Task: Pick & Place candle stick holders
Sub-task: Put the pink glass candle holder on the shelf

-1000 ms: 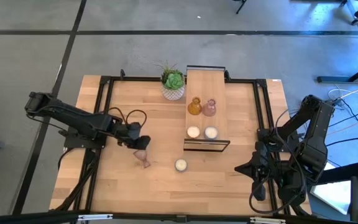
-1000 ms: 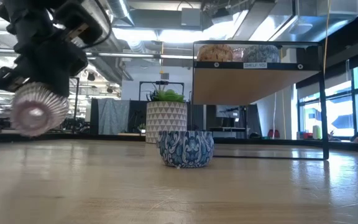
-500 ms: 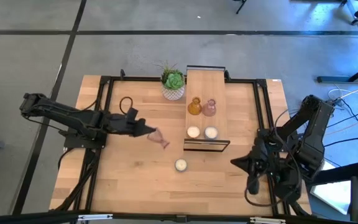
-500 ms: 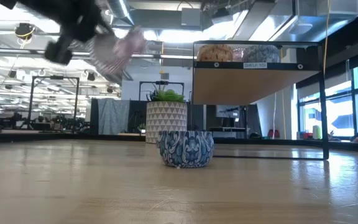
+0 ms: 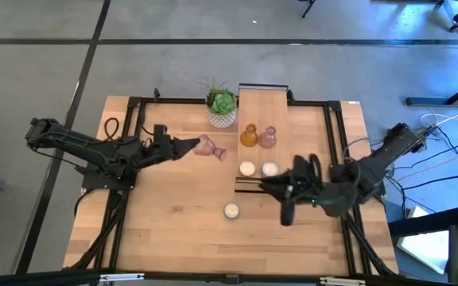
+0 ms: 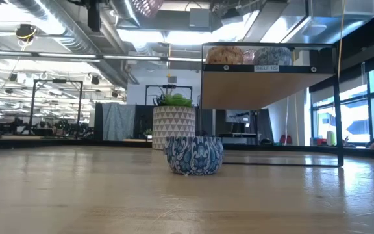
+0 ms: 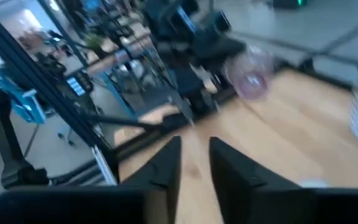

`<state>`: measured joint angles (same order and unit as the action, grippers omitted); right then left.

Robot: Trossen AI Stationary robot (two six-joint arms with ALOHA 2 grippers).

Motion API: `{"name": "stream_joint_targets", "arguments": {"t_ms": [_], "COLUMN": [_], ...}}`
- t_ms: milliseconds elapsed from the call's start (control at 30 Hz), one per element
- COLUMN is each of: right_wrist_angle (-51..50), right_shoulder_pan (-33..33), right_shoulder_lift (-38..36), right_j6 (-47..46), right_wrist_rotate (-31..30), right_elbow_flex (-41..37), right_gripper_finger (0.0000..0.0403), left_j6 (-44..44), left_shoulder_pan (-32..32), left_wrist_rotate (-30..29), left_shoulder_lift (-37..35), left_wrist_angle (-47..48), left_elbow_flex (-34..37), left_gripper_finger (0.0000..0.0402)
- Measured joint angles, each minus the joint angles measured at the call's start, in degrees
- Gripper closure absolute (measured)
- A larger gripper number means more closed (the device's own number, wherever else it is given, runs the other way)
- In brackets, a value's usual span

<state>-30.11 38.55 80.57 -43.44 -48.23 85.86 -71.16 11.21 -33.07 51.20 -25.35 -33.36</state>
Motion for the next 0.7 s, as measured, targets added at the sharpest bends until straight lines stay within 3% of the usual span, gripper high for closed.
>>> {"name": "stream_joint_targets", "arguments": {"t_ms": [100, 167, 300, 433, 700], "right_wrist_angle": [6.1, 6.1, 6.7, 8.0, 8.8], "right_shoulder_pan": [-3.2, -5.2, -9.4, -13.4, -17.7], "right_shoulder_lift": [1.3, 2.1, 3.7, 5.4, 6.9], "right_j6": [8.2, 8.7, -1.2, -13.3, -20.3], "right_wrist_rotate": [1.1, 1.3, 2.0, 7.1, 13.8], "right_elbow_flex": [0.0, 0.0, 0.0, 0.0, 0.0], "right_gripper_finger": [0.028, 0.0256, 0.0226, 0.0215, 0.0212], "left_j6": [0.5, 1.5, 4.3, 7.6, 11.8], "left_shoulder_pan": [0.6, 1.1, 2.1, 2.3, 3.0], "left_wrist_rotate": [-2.5, -3.7, -6.3, -7.1, -7.6], "left_shoulder_lift": [0.3, 1.0, 2.8, 5.9, 10.6], "left_wrist_angle": [-2.4, -3.6, -6.6, -11.8, -17.3], "left_elbow_flex": [0.0, 0.0, 0.0, 0.0, -1.3], "left_gripper_finger": [0.0387, 0.0387, 0.0387, 0.0387, 0.0387]}}
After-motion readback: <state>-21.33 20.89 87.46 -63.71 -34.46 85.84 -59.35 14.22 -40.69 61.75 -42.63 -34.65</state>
